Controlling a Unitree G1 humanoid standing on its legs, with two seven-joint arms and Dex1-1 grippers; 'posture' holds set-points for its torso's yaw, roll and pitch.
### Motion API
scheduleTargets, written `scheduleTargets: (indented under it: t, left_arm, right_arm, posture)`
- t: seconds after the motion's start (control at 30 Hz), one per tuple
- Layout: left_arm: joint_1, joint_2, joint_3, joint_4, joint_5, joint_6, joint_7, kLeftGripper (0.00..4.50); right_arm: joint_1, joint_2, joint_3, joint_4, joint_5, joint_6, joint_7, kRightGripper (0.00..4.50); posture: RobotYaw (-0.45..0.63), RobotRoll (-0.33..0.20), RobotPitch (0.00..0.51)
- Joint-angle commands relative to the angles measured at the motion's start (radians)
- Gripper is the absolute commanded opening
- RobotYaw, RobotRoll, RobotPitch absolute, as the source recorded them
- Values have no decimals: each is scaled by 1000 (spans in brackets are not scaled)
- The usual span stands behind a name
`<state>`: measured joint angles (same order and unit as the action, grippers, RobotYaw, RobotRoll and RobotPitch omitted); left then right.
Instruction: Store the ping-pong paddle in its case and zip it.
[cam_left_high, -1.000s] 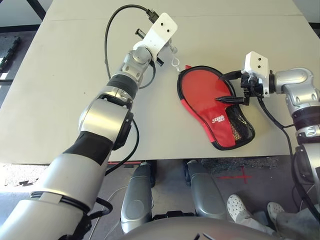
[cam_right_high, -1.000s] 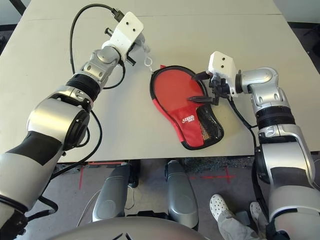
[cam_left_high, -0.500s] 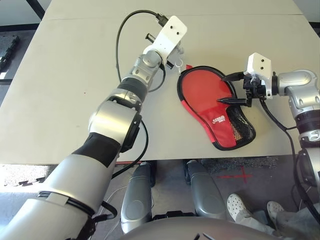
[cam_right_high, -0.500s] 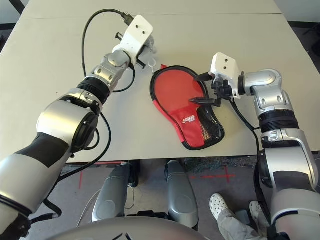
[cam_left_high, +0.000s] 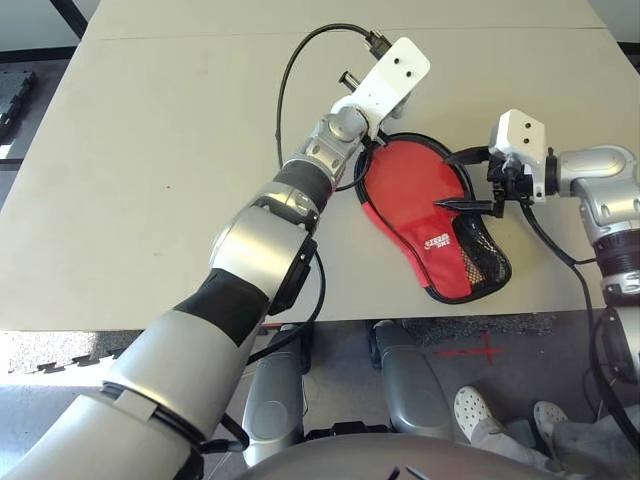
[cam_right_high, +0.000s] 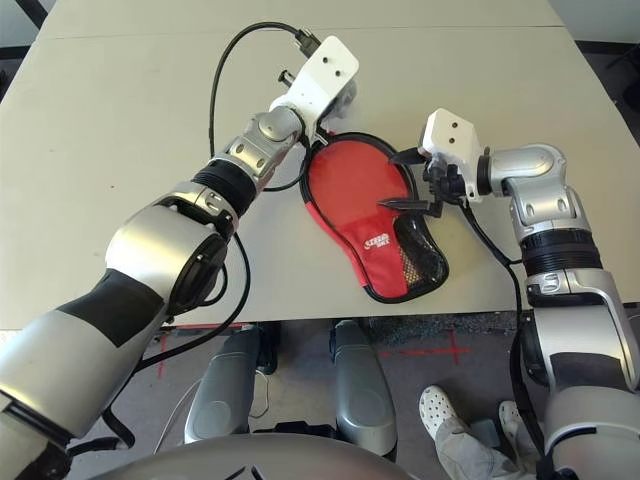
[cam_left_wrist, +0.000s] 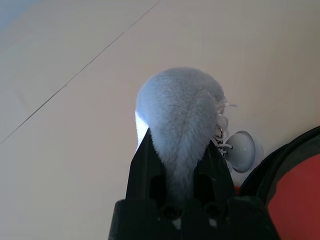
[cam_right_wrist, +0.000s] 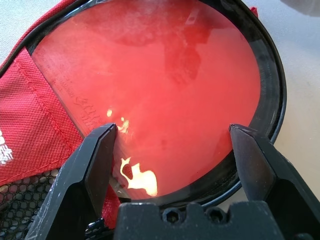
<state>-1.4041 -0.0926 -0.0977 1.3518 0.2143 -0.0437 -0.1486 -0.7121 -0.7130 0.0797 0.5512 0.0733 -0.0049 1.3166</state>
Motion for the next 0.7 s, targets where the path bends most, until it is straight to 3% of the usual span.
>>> scheduleTargets:
  t: [0.03,0.3,0.5,0.7]
  left_arm:
    - [-27,-28,5,-2,10,-7,6,340]
    - [-29,-54,16,-5,-1,-17,-25,340]
    - [-27,-50,37,-20,-36,-8,-232,340]
    - [-49,-55,50,-42,-52,-37,-336,2583]
  right_arm:
    - [95,0,74,21,-46,34,21,4500]
    - [111,0,68,-5,-42,53,11,4500]
    - [100,5,65,16,-43,49,3,4500]
    - [80,18,69,48,-51,36,-3,4500]
  posture:
    - [-153,0,298]
    - [-161,0,301]
    - [-136,0,302]
    - [-118,0,294]
